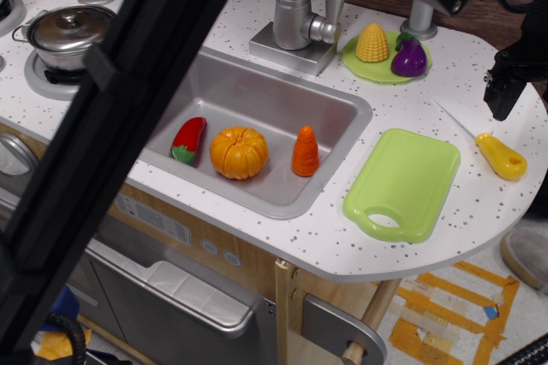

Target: Put knife on cutting board

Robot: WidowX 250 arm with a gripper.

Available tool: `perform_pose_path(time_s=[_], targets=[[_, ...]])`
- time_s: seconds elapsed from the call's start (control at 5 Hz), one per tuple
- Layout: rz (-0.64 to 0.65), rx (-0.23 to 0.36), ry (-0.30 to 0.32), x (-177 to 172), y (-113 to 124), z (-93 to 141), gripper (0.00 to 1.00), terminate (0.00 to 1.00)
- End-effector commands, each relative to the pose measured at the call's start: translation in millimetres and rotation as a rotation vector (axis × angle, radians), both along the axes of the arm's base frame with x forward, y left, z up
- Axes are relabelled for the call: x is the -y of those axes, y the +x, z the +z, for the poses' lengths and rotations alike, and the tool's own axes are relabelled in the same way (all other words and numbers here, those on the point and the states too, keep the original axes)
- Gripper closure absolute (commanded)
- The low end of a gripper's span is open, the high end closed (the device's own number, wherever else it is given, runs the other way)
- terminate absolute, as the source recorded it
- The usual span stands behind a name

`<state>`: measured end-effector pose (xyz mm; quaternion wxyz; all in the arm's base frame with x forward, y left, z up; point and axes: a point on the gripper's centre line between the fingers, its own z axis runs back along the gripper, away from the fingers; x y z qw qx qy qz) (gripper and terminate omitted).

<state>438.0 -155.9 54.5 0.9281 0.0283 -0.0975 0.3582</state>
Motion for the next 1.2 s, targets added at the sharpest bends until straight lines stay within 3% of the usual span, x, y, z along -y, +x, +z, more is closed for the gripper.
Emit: perform_pose_path(time_s=[0.0,1.0], targets=[[0.000,0.000,0.000,0.0,0.0,0.0,0.00,0.00],[0.036,0.007,-0.066,-11.1,-3.9,-24.4,0.00,0.00]])
